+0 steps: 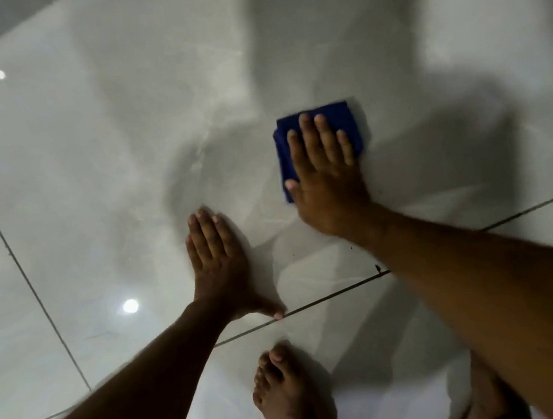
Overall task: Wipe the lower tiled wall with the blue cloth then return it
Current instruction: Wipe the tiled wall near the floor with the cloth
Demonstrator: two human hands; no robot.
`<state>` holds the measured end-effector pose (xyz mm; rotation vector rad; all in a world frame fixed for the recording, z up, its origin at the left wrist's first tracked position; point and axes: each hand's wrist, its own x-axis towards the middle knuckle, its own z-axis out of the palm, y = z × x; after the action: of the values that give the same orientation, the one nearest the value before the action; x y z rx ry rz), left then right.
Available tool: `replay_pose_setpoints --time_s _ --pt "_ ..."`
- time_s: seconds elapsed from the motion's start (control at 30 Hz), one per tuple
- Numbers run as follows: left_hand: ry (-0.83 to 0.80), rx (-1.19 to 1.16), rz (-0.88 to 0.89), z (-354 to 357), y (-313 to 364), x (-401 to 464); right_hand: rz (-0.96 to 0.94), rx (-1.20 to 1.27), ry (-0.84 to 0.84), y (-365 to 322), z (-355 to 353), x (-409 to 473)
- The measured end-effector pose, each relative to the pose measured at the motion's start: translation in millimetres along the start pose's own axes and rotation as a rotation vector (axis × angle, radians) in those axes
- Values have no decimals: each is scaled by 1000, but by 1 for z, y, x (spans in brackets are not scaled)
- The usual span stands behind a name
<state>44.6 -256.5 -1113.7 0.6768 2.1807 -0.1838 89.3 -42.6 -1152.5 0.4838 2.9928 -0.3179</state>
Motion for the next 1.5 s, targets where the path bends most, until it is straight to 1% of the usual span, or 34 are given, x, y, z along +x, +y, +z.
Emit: replay_pose_setpoints --time_s 0.03,0.07,0.13,0.2,0.23,0.27,0.3,0.33,0.4,0.47,0.5,0.53,0.57,0.63,0.7,0.73,0.77,0.8,0.83,0.9,0.97,1.0,1.03,1.07,1.1,1.17,1.23,1.27,1.3,1.33,1.37,1.4,1.47,1.5 --pt "2 2 -3 1 -1 1 48 53 7 -23 5 -5" --pt "9 2 -5 1 -2 2 -19 75 -9 -39 10 -15" --pt "17 4 -11 0 -3 1 -346 14 -77 -44 19 -54" --pt "19 -5 -8 -2 -1 -2 -671 -55 -192 -8 11 -87" --pt "18 -15 -2 -4 0 -3 -756 -77 -201 19 5 -89" --pt "16 -26 2 -5 2 -4 -739 -108 -173 44 0 -84" --pt "16 -29 3 -7 3 -4 -630 -133 -122 67 -3 -73" --pt "18 -28 -4 -8 3 -4 -423 -119 -83 86 -4 -61" --pt "19 -18 -18 -8 3 -4 123 -34 1 106 -7 -44" --pt "26 -1 -17 -5 2 -1 634 74 103 75 -4 -47" --pt "33 -6 -16 -2 1 0 741 87 120 45 0 -59" --pt "45 -13 -18 0 -1 0 716 106 107 11 5 -76" --pt "52 -19 -12 1 -1 2 562 116 62 -17 10 -101" --pt "49 -14 -11 3 -4 1 5 100 -95 -46 16 -154" --pt "55 -9 -8 1 0 1 -549 -3 -161 5 15 -163" --pt "53 -12 -16 -1 1 0 -692 -19 -145 36 13 -157" --pt "47 -13 -21 -1 3 -1 -726 -43 -119 66 10 -150" --pt "41 -7 -22 0 4 -1 -647 -63 -88 92 7 -145" --pt "36 -1 -23 0 5 -1 -478 -64 -64 112 5 -144" --pt "34 -3 -25 -1 7 -1 5 -39 -43 118 4 -154" --pt "27 -7 -17 -1 8 -1 511 22 50 71 10 -159" --pt "23 -7 -9 -1 7 -1 678 58 75 37 12 -156" --pt "26 -7 -3 0 6 0 742 100 71 3 14 -152" --pt "32 -9 4 1 5 1 682 118 45 -28 18 -151" --pt "37 -11 11 2 4 2 512 134 -4 -53 23 -156" --pt "47 -12 26 3 0 2 -17 98 -101 -65 29 -167" --pt "58 -15 31 2 0 1 -593 31 -150 -27 28 -149" --pt "59 -16 33 1 1 0 -792 6 -170 -2 24 -131" --pt "59 -15 33 1 1 -1 -888 -27 -184 23 20 -113" --pt "56 -13 31 0 1 -1 -867 -72 -171 49 16 -97" --pt "49 -12 24 0 2 -1 -718 -103 -140 73 12 -87" --pt "41 -12 9 -1 2 -1 -471 -125 -86 92 10 -84" --pt "39 -15 -9 0 3 -1 164 -113 54 106 8 -96" --pt "44 -17 -12 0 4 0 494 -73 108 97 7 -100"
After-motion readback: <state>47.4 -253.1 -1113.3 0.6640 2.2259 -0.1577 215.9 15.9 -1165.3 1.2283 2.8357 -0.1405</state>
